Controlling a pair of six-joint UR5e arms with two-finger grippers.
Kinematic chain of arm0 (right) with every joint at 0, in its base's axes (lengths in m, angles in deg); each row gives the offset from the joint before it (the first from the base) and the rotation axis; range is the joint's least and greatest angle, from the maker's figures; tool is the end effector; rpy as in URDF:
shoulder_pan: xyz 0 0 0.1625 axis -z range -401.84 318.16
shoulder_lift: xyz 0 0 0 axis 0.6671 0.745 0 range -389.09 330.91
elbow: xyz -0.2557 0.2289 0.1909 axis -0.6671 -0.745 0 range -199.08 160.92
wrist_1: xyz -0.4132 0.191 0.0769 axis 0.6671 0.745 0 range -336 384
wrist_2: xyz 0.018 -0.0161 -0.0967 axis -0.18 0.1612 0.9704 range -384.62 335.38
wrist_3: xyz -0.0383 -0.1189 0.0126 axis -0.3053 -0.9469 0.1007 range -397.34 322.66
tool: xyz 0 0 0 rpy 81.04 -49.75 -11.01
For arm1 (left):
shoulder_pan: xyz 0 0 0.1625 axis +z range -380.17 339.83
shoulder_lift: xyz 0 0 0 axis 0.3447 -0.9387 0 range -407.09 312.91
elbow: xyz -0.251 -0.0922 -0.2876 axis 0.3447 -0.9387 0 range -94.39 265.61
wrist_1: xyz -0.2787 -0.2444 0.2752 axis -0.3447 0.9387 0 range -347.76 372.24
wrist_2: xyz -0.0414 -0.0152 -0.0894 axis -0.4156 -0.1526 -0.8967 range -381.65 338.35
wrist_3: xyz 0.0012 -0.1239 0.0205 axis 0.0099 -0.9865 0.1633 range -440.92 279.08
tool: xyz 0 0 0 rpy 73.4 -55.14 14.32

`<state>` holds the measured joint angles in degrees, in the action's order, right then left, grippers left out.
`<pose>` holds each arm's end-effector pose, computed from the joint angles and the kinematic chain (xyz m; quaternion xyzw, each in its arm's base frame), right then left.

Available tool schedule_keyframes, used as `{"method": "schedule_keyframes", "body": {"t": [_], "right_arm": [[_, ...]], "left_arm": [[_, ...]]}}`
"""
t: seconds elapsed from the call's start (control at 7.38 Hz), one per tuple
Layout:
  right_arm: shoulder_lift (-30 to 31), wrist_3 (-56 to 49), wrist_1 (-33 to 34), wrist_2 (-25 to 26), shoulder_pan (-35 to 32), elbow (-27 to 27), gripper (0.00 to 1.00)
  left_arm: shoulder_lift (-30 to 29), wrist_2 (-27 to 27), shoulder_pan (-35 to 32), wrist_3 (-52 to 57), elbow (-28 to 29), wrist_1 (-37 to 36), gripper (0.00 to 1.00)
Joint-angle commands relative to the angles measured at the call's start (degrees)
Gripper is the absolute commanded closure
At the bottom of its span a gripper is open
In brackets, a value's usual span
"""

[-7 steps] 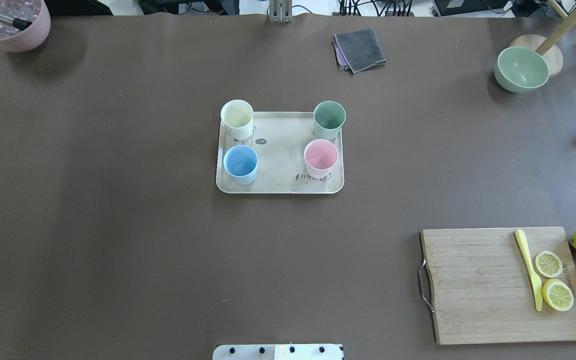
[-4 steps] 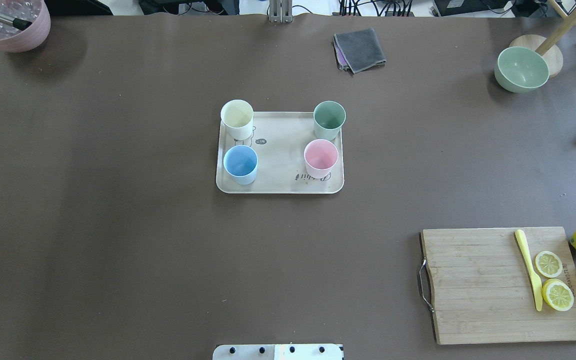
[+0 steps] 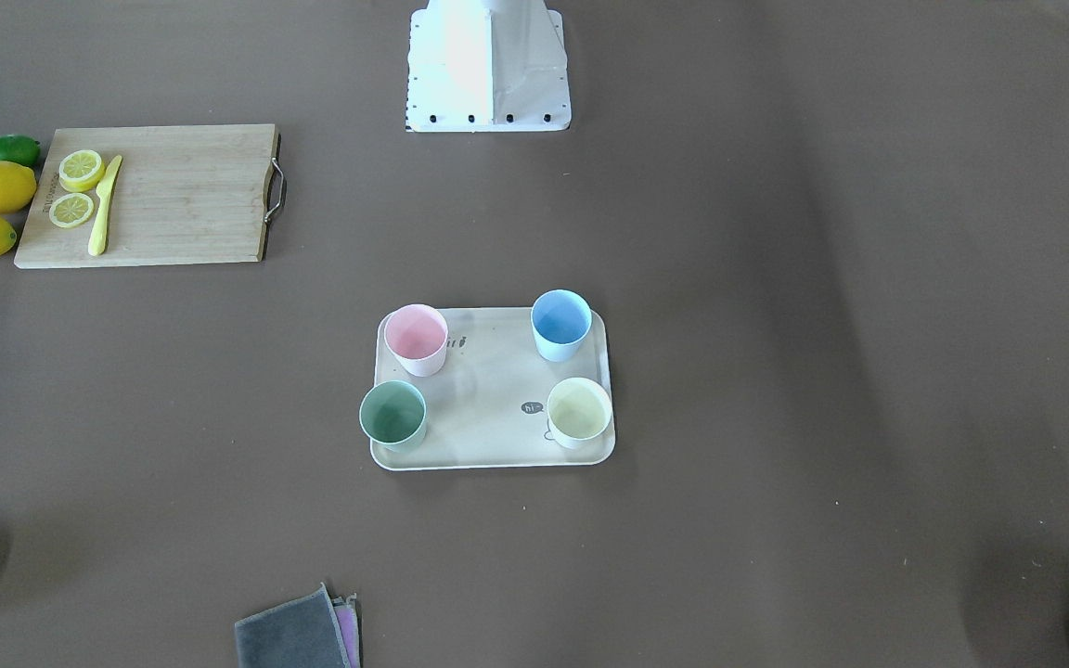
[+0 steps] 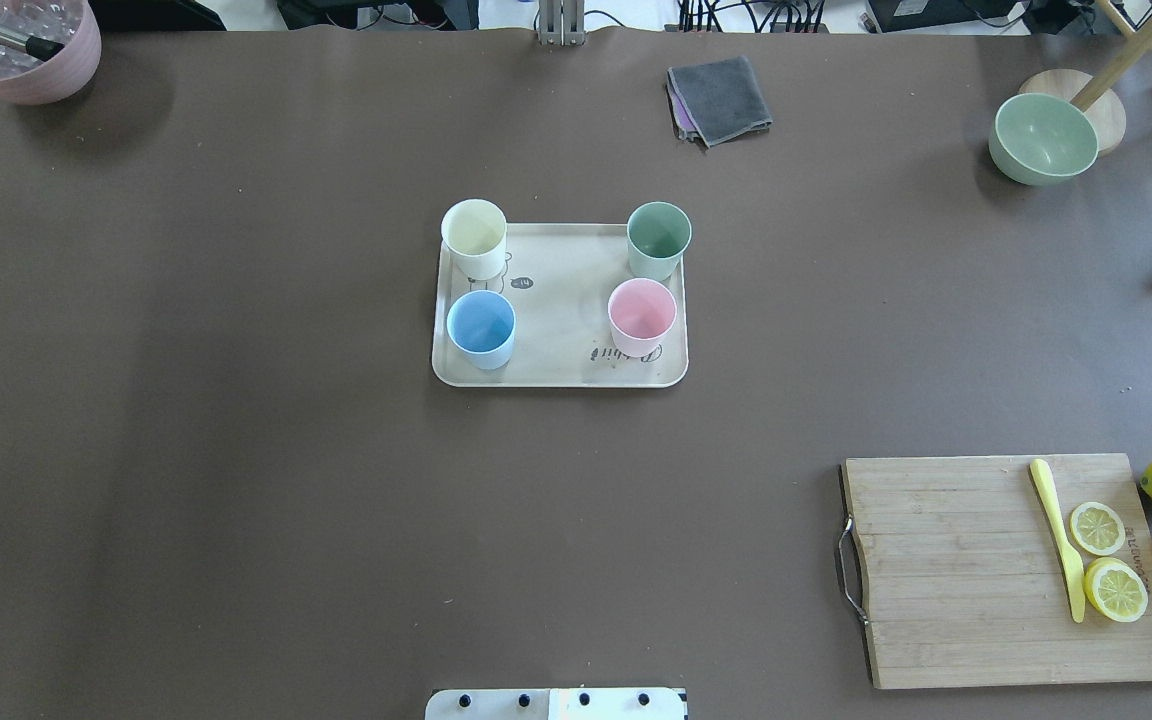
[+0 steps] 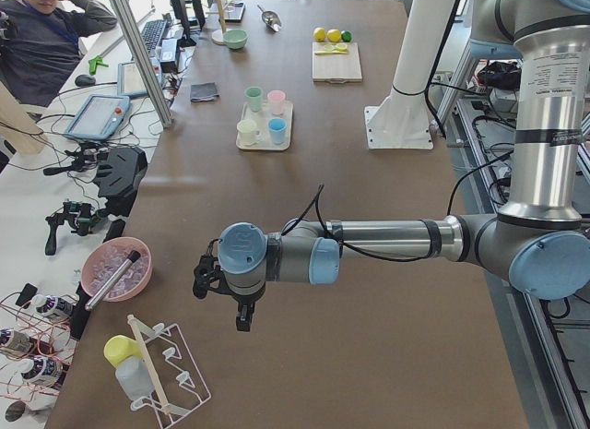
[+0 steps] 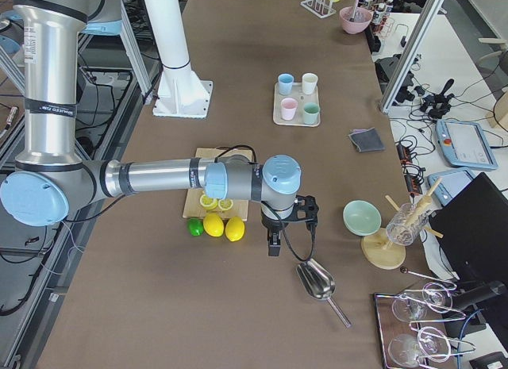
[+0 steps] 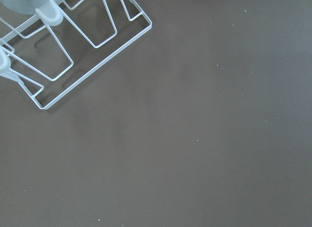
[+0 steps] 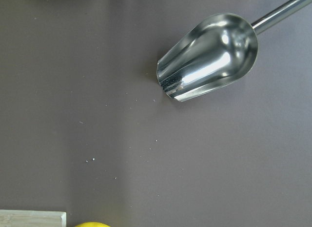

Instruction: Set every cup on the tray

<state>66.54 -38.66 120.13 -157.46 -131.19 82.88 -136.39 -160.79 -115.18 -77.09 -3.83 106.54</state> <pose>0.0423 -0.5013 0.5963 0.0037 -0.3652 -0.0166 0.9308 -0.0856 -0.5356 0.6418 0.0561 0.4126 0.0017 0.9092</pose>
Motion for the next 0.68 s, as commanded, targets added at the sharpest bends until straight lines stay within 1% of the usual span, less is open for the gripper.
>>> {"method": "schedule_keyframes", "body": {"t": [0.0, 0.54], "right_arm": [[0.0, 0.0, -0.07, -0.13, 0.14, 0.0, 0.0], [0.0, 0.0, -0.42, -0.13, 0.14, 0.0, 0.0]], "left_arm": [[0.0, 0.01, 0.0, -0.06, 0.23, -0.09, 0.02], [0.0, 0.01, 0.09, -0.06, 0.49, 0.0, 0.02]]}}
